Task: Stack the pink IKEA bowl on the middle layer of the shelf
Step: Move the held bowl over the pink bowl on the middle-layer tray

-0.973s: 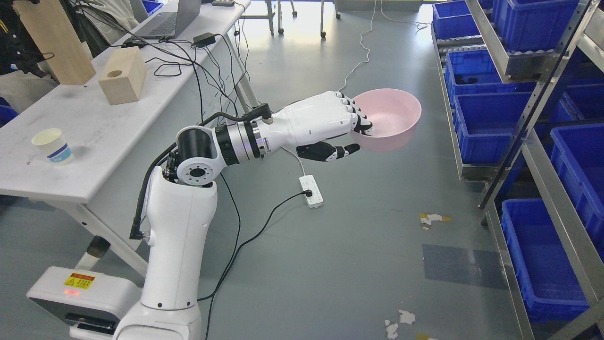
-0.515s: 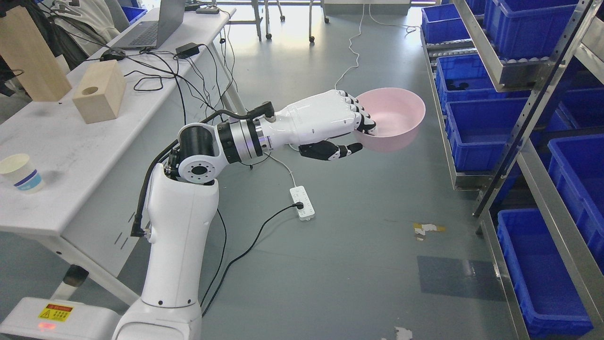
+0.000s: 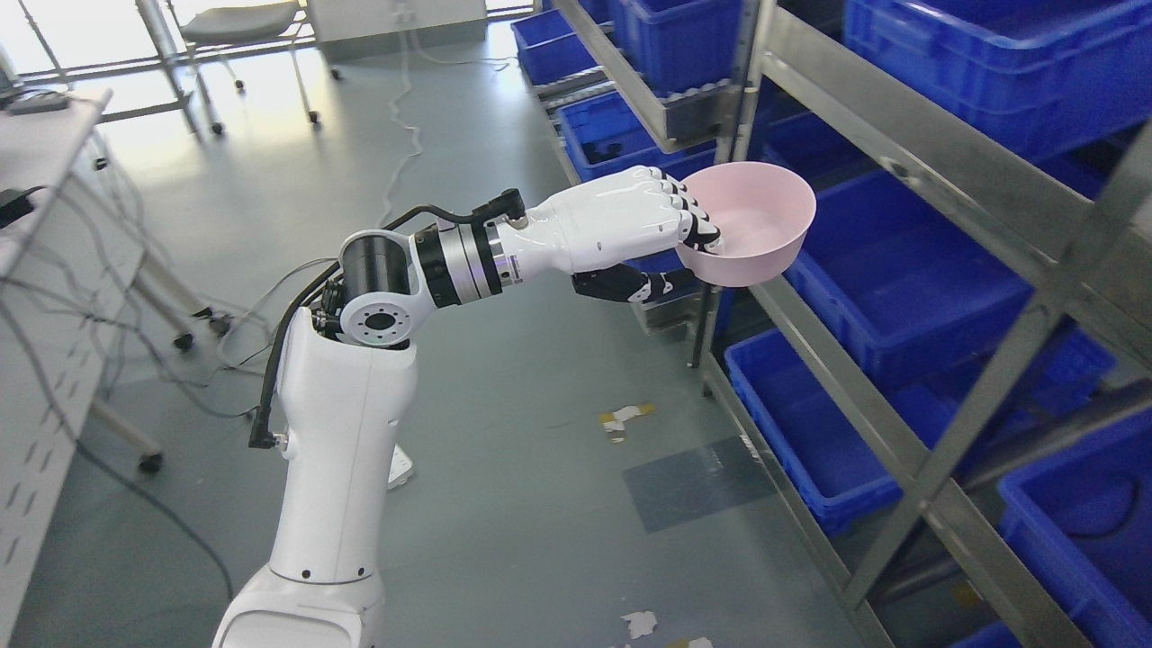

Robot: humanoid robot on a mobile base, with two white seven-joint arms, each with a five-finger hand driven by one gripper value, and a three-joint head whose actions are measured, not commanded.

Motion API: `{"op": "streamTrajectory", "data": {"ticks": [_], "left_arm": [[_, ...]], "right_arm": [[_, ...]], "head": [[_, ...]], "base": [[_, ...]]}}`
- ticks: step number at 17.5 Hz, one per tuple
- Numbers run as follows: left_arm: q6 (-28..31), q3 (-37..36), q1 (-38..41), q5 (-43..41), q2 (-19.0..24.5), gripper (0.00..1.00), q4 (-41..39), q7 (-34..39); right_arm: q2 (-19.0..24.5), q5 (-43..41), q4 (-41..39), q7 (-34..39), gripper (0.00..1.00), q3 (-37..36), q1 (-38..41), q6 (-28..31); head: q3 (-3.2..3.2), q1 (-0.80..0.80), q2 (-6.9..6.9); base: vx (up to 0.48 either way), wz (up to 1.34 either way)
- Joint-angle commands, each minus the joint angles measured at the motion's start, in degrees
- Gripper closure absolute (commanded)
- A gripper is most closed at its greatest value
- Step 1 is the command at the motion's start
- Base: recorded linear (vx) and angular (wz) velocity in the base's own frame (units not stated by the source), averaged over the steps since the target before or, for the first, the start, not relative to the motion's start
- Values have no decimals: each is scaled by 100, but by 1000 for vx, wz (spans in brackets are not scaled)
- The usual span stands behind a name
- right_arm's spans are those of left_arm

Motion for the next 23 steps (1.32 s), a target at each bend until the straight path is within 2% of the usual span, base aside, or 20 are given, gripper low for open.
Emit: {"op": "streamTrajectory", "data": {"ticks": [1, 6, 8, 10, 14, 18, 23], "left_arm": [[-1, -28, -114, 2, 100, 97, -31, 7], [-1, -2, -1010, -51, 100, 98, 39, 7], [-1, 173, -1318, -173, 100, 99, 520, 7], [-1, 445, -1722, -655, 100, 99, 1056, 7], [-1, 490, -2390, -1314, 100, 98, 1927, -2], [-1, 368, -2550, -2123, 100, 97, 2307, -11], [-1, -316, -2532, -2213, 100, 96, 2886, 94]], "right_arm": [[-100, 0, -100, -2, 0, 0, 18, -2], [-100, 0, -100, -2, 0, 0, 18, -2], [-100, 0, -100, -2, 0, 0, 18, -2], [-100, 0, -100, -2, 0, 0, 27, -2], [-100, 0, -100, -2, 0, 0, 18, -2], [-100, 0, -100, -2, 0, 0, 18, -2], [-100, 0, -100, -2, 0, 0, 18, -2]], "head": [[0, 0, 0], [0, 0, 0], [0, 0, 0], [0, 0, 0], [0, 0, 0], [0, 0, 0], [0, 0, -1]], "base": [[86, -1203], [59, -1372], [43, -1440], [31, -1417], [38, -1216], [40, -663], [20, -210]]}}
